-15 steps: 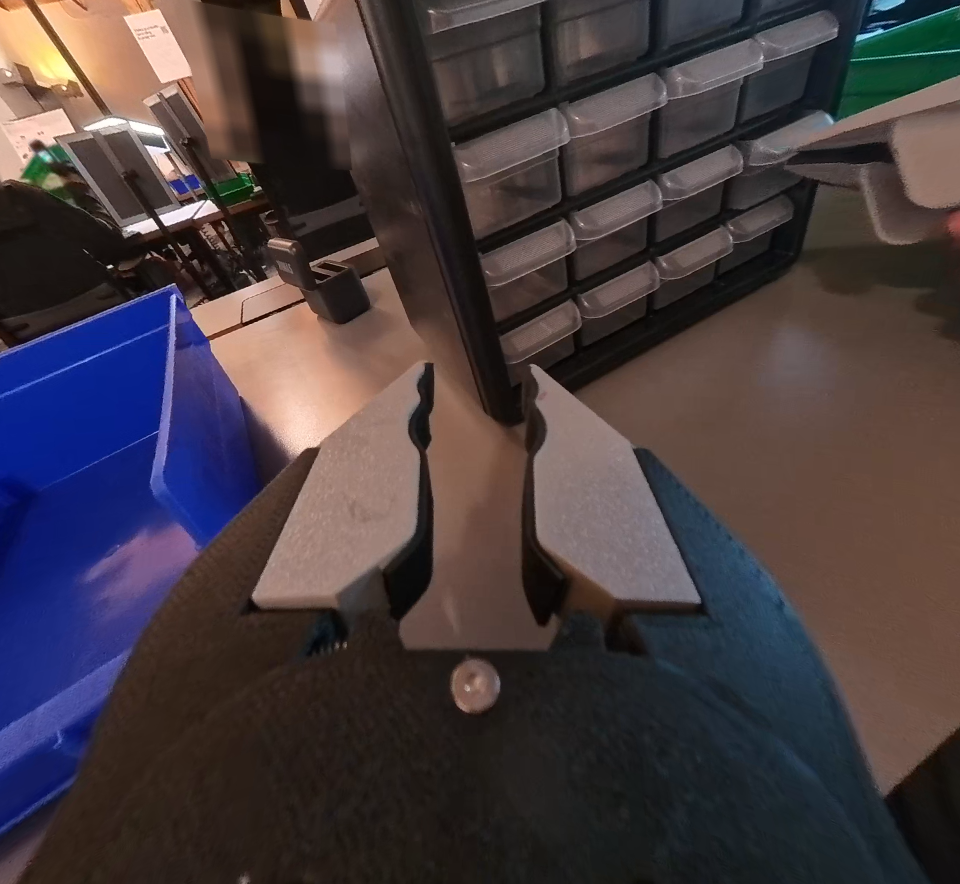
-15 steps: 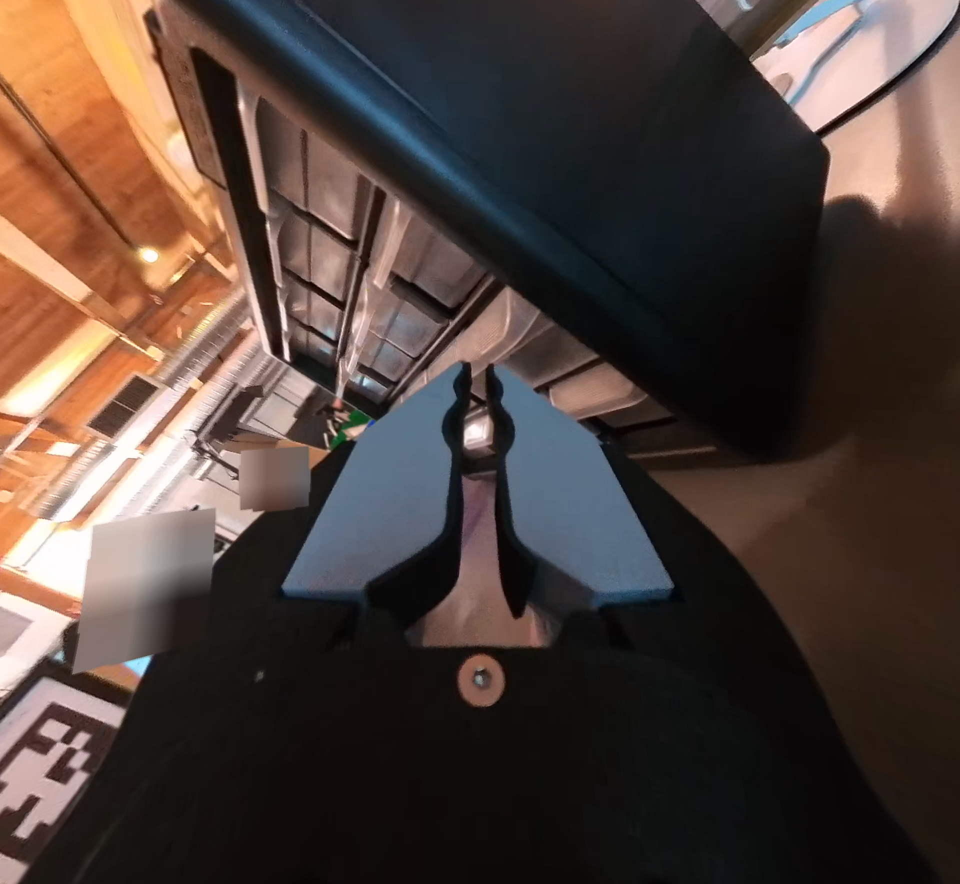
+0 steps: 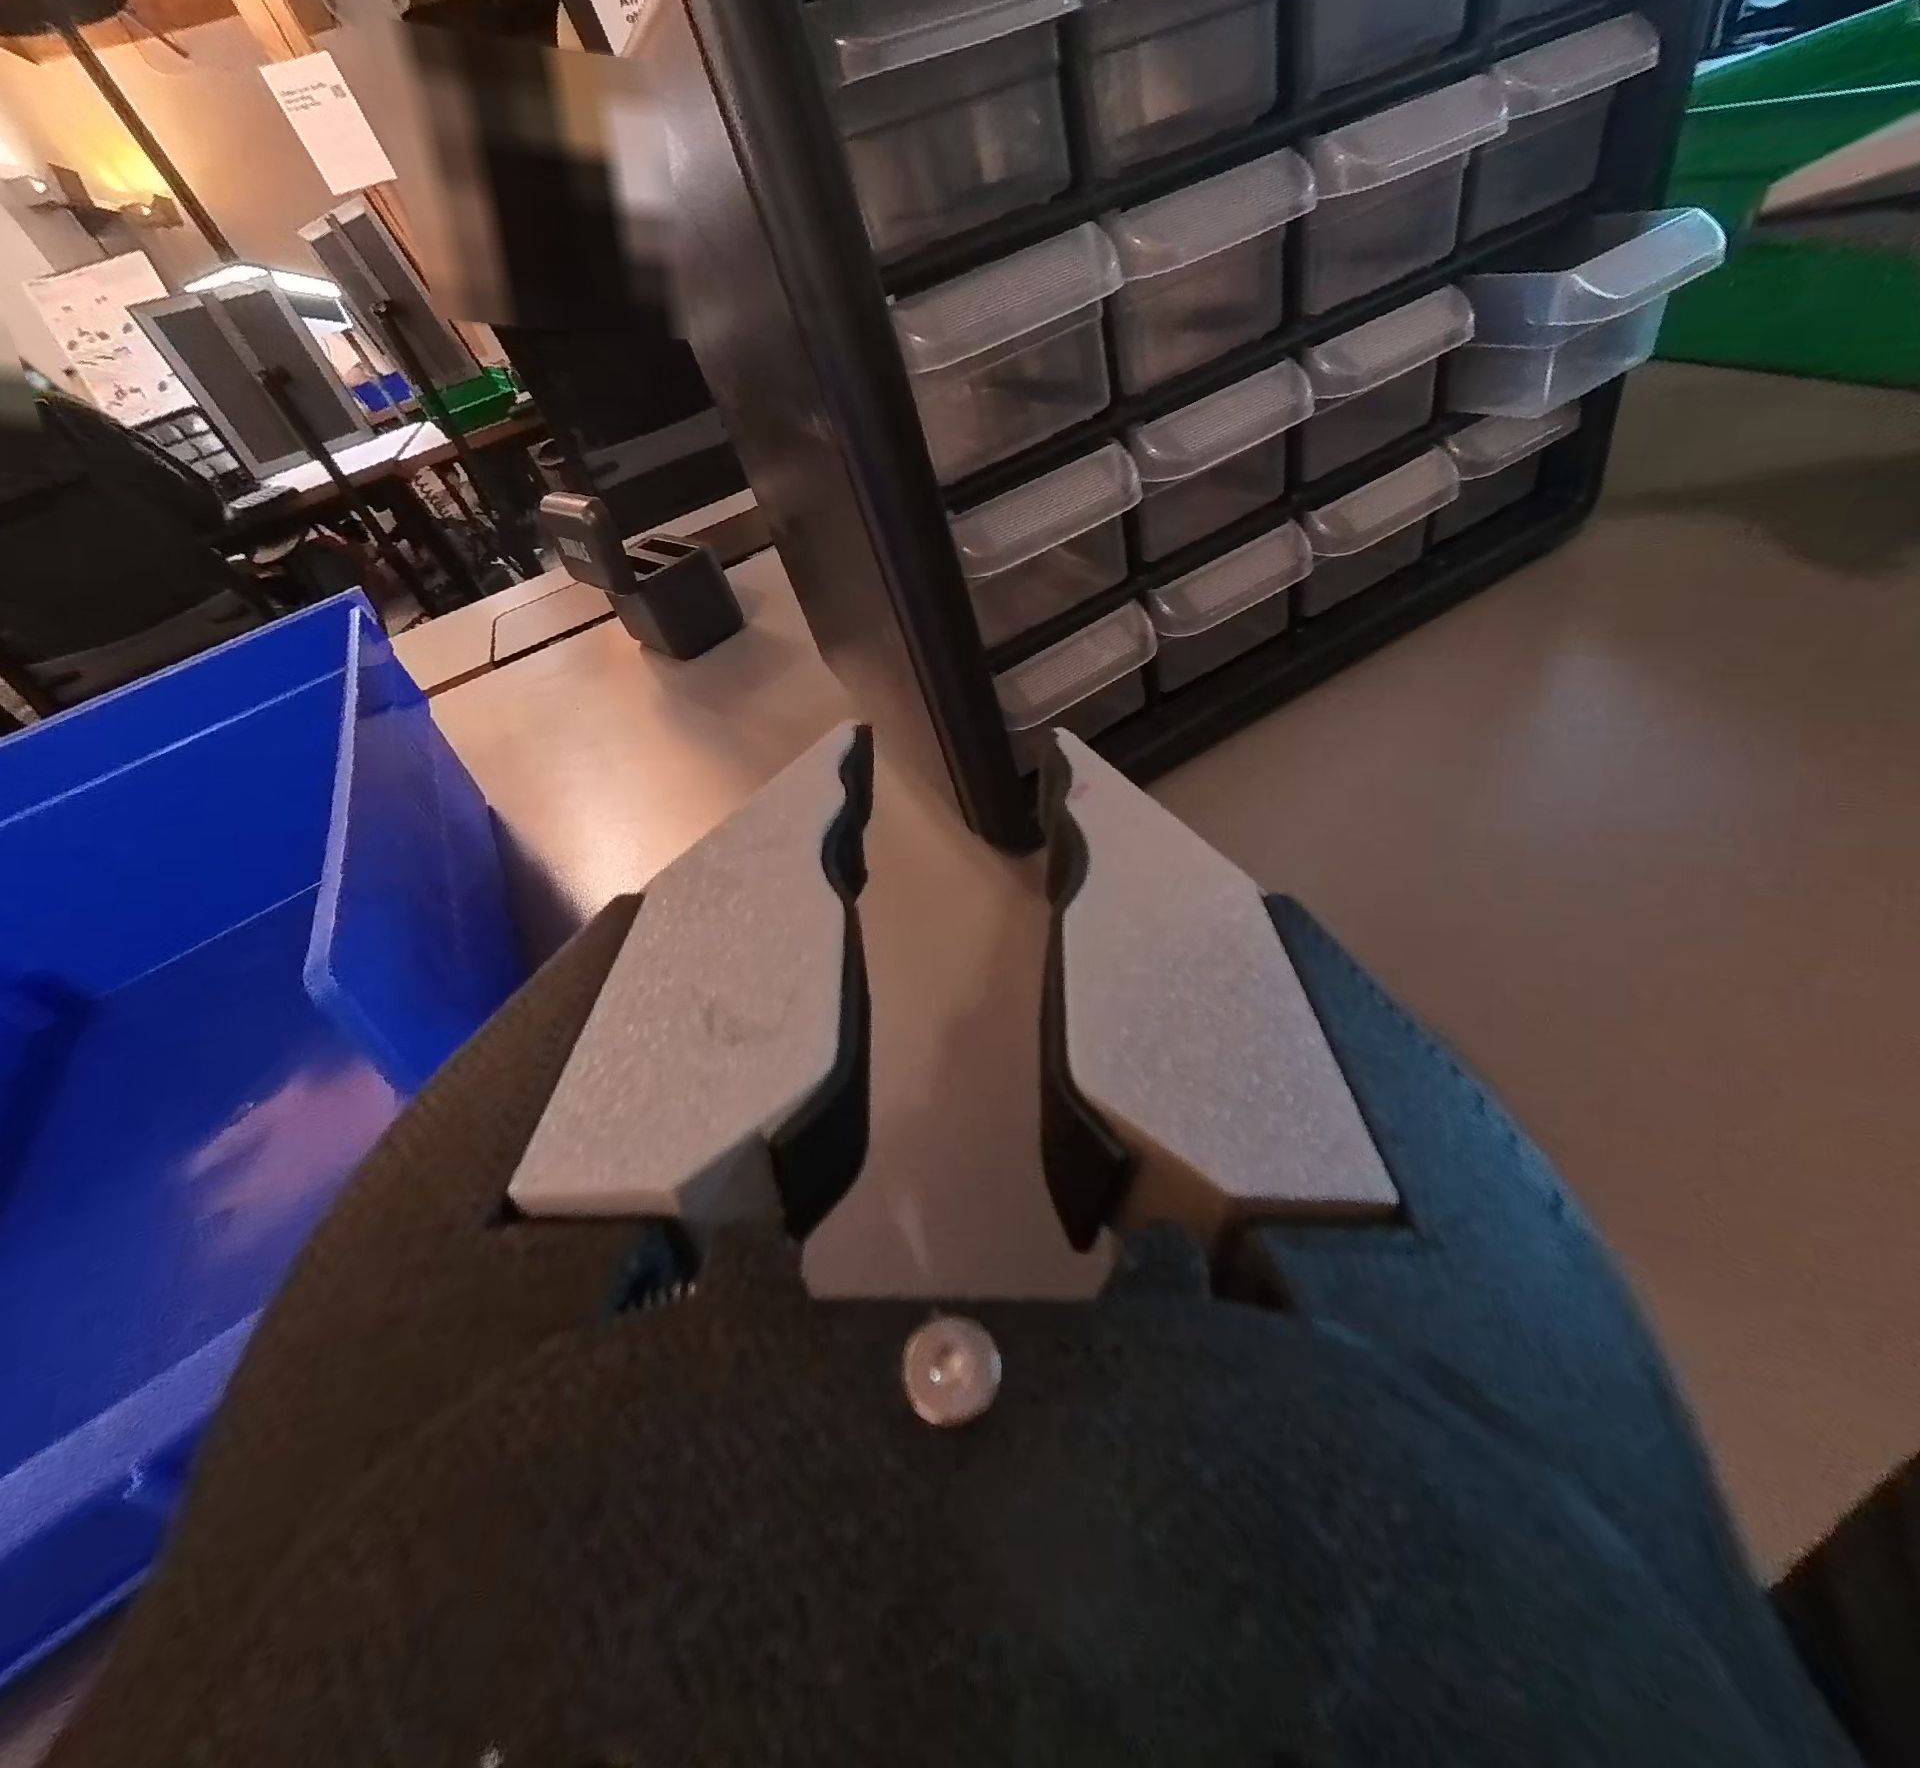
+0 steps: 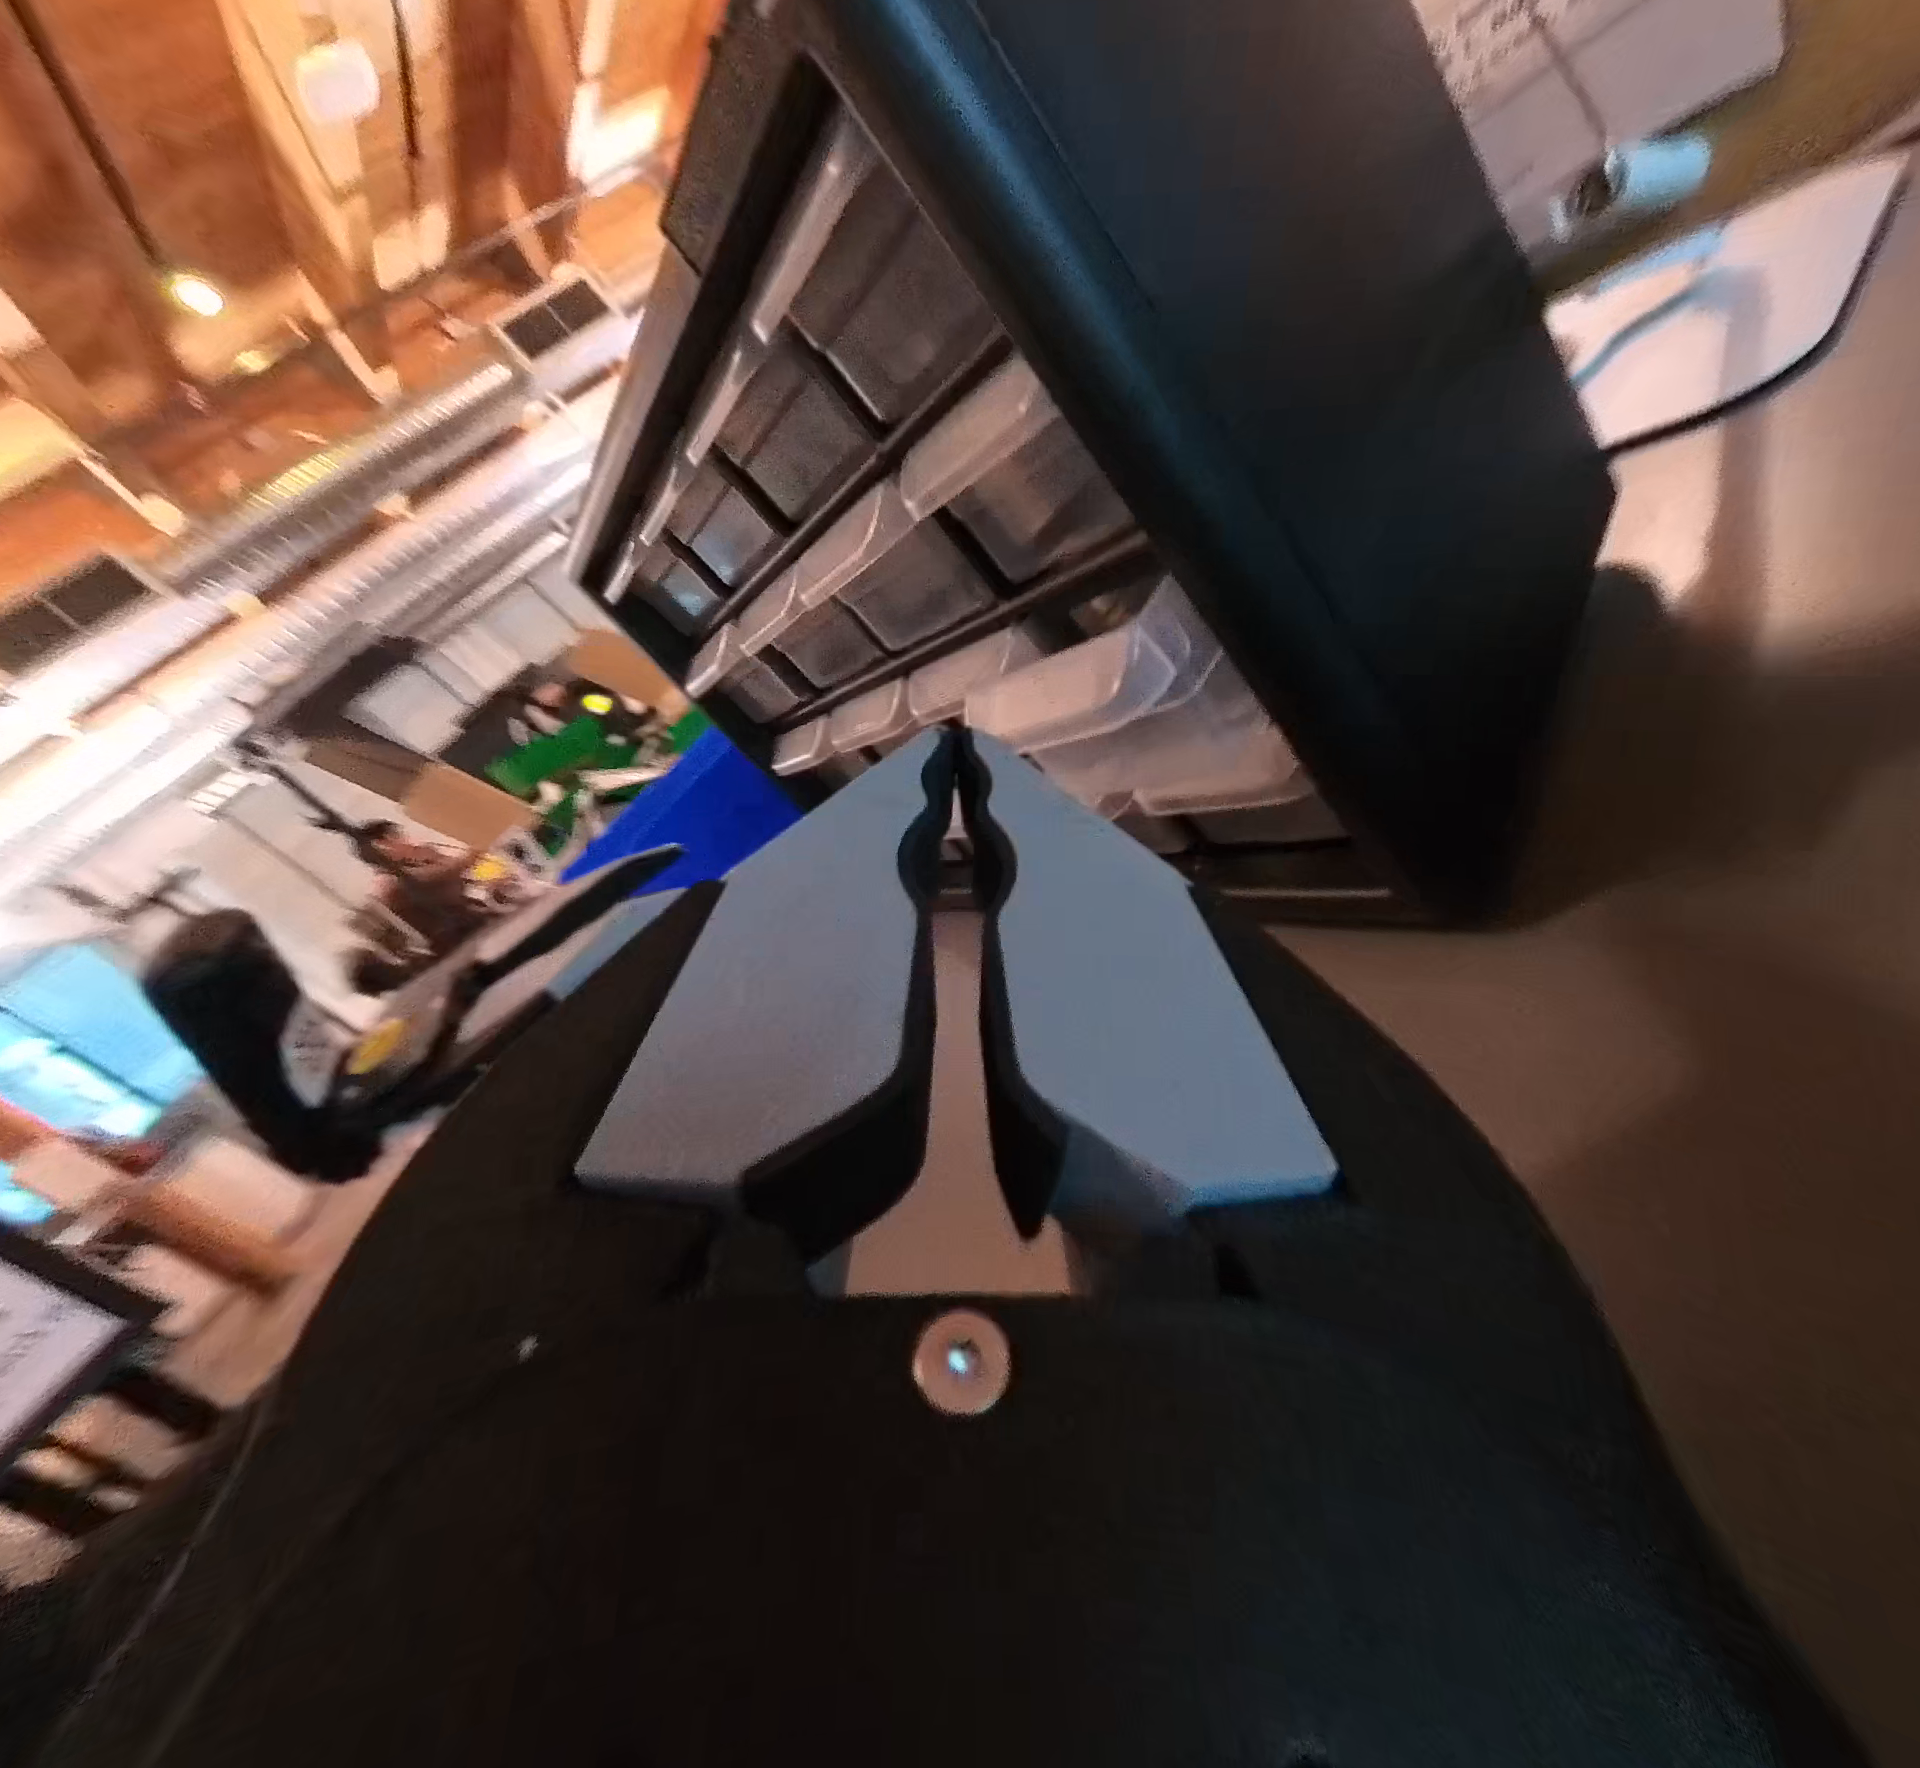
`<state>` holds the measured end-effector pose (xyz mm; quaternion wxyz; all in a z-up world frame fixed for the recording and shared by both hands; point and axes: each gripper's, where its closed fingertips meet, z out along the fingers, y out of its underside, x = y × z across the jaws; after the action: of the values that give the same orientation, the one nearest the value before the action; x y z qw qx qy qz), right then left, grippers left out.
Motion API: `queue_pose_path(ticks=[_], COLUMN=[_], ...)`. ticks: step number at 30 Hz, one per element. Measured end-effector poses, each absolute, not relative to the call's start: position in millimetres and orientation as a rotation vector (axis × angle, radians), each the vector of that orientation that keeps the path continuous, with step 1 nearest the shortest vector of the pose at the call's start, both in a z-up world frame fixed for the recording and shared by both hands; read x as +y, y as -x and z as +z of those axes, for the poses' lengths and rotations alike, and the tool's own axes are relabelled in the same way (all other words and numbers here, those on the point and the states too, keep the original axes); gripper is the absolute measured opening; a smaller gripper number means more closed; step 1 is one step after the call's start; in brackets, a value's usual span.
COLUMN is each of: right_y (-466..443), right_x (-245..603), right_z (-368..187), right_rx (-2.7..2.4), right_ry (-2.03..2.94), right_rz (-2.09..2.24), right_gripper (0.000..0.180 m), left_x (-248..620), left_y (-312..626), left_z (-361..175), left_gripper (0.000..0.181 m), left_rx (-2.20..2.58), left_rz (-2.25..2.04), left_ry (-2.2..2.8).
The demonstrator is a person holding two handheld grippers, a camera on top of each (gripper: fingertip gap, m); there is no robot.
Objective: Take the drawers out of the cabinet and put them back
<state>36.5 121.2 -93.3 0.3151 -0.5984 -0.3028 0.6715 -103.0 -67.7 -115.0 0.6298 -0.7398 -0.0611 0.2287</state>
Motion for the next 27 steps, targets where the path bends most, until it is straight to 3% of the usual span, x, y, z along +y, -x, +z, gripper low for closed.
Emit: queue_pose_path(ticks=[6,15,20,27], right_y=[-44,-42,-44,-40], right_x=[122,107,128,119], right_z=[-62,-81,-96,-101], right_rx=[-1.013,-1.444,-1.488,-1.56], right_ry=[1.449,1.386,1.393,1.346], right_rz=[1.429,1.185,0.913,0.839], right_gripper=[0.025,0.035,0.044,0.044], left_x=[-68,-67,-66,-67], left_y=[103,101,100,102], left_z=[-115,-115,-116,-115], left_gripper=[0.029,0.028,0.028,0.028], left_rx=[-0.135,-0.117,-0.11,-0.135], left_rz=[0.53,0.561,0.565,0.531], left_ry=[1.695,1.699,1.704,1.697])
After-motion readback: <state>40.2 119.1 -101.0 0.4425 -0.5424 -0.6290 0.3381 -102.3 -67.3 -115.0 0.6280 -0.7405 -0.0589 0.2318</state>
